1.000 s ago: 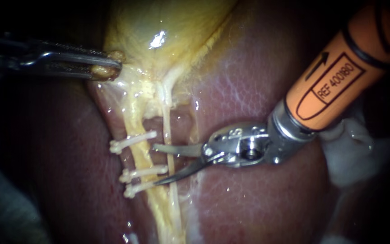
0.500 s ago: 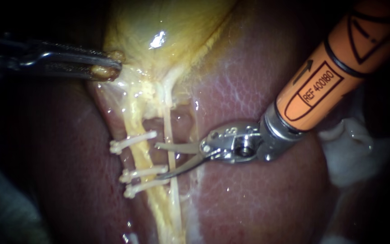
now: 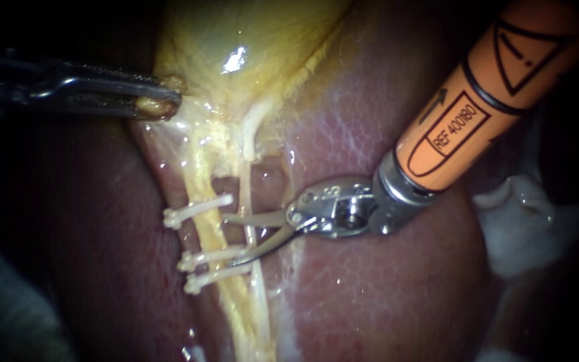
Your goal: Go to the cutting position left tube
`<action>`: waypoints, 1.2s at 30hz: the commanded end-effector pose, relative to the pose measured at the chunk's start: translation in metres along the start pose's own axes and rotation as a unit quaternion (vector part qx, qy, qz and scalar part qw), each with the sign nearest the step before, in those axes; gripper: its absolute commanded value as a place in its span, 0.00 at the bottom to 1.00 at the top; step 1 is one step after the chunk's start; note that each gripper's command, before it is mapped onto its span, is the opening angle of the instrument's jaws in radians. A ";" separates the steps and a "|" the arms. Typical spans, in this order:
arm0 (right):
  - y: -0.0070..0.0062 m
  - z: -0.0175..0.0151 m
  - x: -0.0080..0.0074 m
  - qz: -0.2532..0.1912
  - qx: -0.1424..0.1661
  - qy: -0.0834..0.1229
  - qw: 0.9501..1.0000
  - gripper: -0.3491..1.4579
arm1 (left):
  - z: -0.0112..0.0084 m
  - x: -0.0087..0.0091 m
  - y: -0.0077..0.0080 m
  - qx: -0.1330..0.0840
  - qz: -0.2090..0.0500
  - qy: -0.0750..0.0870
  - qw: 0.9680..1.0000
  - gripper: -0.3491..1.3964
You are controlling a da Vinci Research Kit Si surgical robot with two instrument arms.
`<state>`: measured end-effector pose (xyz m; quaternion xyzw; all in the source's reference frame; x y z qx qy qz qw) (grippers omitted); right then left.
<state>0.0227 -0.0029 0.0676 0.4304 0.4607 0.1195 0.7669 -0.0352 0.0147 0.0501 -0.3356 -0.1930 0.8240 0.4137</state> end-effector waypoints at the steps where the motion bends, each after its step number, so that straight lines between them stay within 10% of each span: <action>1: -0.0001 0.0003 0.0002 0.001 0.002 0.002 1.000 0.99 | 0.0000 0.0000 0.0000 0.000 0.000 0.000 1.000 0.00; 23: 0.0005 0.0059 0.0039 -0.004 0.021 0.061 0.998 0.99 | 0.0002 0.0001 0.0001 0.001 -0.001 0.000 1.000 0.00; 36: -0.0031 0.0048 0.0071 0.003 0.040 0.088 0.995 0.99 | 0.0002 0.0001 0.0001 0.001 -0.001 0.000 1.000 0.00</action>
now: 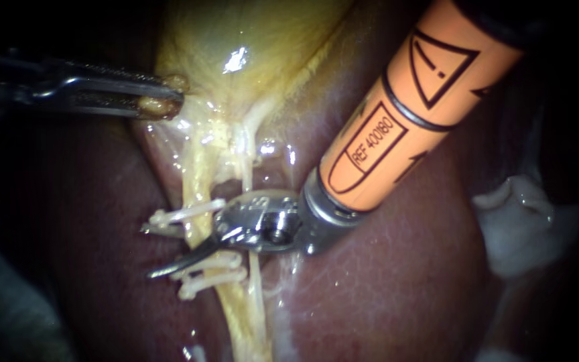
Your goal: Go to the cutting position left tube
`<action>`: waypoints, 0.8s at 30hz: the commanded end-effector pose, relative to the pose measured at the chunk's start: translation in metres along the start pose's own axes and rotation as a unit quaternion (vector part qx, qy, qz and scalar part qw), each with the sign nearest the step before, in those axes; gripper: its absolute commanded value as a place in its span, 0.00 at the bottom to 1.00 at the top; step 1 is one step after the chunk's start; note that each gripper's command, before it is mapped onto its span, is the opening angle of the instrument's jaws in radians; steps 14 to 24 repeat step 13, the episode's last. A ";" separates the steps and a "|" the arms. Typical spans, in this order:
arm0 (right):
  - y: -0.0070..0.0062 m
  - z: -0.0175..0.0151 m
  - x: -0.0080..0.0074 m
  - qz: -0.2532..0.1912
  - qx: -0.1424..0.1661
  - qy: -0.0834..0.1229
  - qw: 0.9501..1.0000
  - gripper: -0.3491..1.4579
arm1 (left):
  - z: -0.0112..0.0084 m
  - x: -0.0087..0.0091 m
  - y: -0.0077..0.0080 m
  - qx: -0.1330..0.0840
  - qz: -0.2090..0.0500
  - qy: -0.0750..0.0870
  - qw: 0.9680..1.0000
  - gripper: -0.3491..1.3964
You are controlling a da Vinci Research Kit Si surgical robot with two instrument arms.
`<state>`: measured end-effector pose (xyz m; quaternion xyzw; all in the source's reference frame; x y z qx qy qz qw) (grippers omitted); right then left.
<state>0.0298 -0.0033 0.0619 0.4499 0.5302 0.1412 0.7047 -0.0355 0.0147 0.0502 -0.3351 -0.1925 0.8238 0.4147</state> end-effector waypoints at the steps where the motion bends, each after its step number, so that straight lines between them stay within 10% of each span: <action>1: -0.0002 0.0000 0.0002 0.000 0.001 0.001 1.000 0.99 | 0.0000 0.0000 0.0000 0.000 0.000 0.000 1.000 0.00; 24: 0.0000 -0.0001 0.0001 0.003 0.001 0.001 1.000 0.99 | 0.0001 0.0001 0.0000 0.000 0.000 0.000 1.000 0.00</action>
